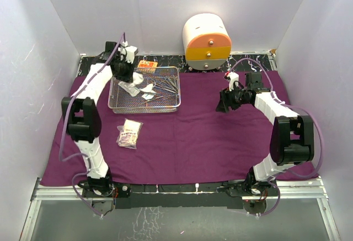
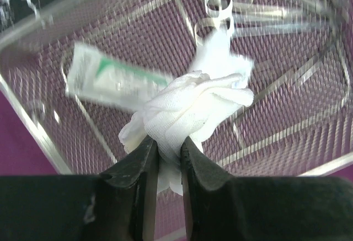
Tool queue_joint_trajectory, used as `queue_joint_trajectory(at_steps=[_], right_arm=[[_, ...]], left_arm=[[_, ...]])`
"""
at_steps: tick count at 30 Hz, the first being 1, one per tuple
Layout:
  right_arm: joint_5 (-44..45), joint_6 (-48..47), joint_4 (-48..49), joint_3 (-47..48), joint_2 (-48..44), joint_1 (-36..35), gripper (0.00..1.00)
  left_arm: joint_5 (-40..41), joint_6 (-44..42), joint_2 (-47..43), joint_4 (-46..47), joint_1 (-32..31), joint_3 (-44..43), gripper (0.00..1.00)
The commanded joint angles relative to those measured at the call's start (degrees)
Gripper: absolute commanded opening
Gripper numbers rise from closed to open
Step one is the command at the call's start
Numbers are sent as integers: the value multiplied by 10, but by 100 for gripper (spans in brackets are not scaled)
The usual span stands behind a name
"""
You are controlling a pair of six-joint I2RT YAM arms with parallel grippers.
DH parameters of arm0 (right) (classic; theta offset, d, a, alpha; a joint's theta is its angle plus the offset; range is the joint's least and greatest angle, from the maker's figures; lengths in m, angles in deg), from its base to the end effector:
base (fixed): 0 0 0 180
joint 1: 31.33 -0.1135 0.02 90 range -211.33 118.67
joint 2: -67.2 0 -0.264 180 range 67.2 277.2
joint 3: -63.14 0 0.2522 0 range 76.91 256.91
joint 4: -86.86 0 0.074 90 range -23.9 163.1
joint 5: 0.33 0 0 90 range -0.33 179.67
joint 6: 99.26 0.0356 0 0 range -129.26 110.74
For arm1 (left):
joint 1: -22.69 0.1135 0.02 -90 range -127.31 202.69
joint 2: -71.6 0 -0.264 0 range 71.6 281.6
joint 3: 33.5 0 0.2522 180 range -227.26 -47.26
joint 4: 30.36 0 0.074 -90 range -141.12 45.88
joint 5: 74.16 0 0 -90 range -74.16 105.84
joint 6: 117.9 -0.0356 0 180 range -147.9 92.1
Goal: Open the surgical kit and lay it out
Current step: Place the medical item in the surgical kit.
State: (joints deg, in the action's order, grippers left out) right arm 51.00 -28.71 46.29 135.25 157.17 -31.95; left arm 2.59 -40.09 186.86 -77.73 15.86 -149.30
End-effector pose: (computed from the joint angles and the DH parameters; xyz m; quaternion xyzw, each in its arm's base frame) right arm 0.3129 0.0256 0.2134 -0.2469 0.8784 0.2723 0.3053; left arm 0.4550 -0.0627 0.2754 0.1945 0.9040 -0.0901 0.3700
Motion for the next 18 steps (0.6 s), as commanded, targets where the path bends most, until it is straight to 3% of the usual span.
queue_joint_trajectory(at_steps=[1,9,13,18], right_arm=[[-1,-8,18,13,-28,18,60],[-7,-6,20,13,-41,19,60],[-10,-5,21,12,-48,19,60],[-7,-6,22,10,-54,20,61]], left_arm=[[30,-85,-144,-57,13,113,0],[38,-120,-292,-137,79,288,0],[33,-133,-311,-139,128,338,0],[45,-138,-292,-96,134,385,0]])
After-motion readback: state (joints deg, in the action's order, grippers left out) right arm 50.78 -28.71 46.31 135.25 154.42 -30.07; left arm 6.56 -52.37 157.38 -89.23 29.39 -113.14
